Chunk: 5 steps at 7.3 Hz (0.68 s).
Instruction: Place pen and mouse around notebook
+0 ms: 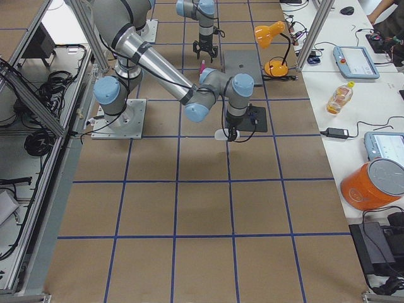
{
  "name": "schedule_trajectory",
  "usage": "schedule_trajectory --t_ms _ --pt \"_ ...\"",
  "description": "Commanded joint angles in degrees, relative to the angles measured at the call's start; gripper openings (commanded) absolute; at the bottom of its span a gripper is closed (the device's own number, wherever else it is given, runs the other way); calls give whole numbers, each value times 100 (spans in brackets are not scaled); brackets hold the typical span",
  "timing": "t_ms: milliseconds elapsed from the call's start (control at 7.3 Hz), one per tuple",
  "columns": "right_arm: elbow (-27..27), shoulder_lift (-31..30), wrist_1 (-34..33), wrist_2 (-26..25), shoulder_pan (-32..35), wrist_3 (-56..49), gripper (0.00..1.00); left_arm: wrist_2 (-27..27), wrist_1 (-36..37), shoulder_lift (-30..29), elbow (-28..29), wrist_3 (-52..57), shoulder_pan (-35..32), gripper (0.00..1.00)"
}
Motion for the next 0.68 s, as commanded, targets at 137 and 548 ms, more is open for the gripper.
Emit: schedule_trajectory --t_ms 137,548 --pt "-1038 819 33 259 782 1111 24 -65 -2752 930 1409 4246 823 100" --pt "-1217 1208 -55 295 1188 1658 24 77 -3383 1836 1422 6931 1423 100"
